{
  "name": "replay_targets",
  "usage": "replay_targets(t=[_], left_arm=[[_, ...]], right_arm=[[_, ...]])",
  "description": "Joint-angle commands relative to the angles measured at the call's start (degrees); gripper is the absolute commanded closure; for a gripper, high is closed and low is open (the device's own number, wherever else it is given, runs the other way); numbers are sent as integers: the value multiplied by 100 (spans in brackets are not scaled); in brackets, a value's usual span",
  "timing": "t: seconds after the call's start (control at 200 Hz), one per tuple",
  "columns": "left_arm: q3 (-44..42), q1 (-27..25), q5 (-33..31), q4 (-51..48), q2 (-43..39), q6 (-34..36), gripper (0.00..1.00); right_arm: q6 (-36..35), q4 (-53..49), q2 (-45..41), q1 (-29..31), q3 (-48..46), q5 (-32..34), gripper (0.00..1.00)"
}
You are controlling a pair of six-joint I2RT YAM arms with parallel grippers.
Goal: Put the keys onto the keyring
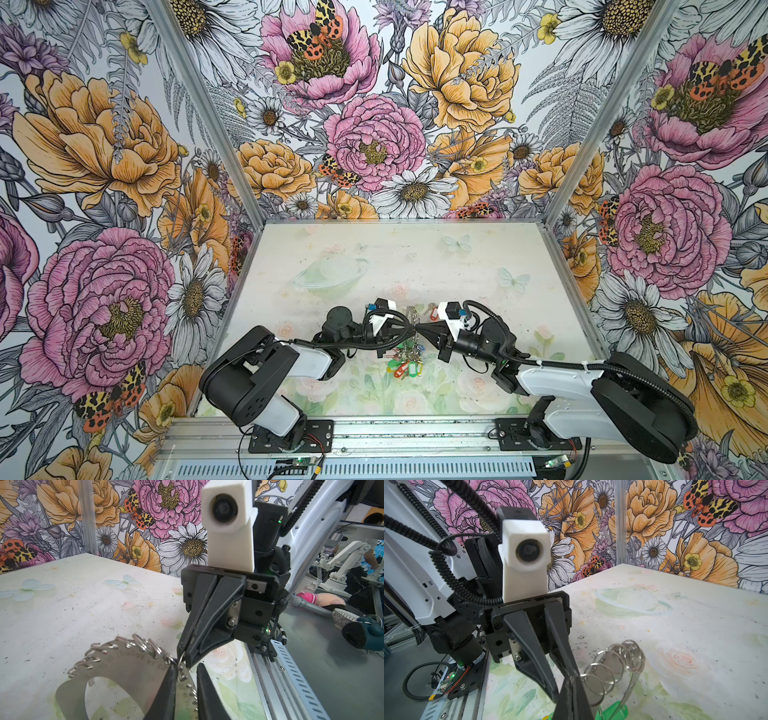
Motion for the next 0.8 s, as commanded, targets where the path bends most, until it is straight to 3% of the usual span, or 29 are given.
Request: replay_targets(t=[0.0,0.41,0.796], left_arm=[[-22,40,269,448,111,-87,82],[-52,19,473,1131,486,-320,93],[-40,22,171,709,309,-201,100]], right_arm=[[-64,224,88,-36,79,-201,100],[-15,265,156,-36,125,-129,100],[-58,-154,59,-36,210,86,100]])
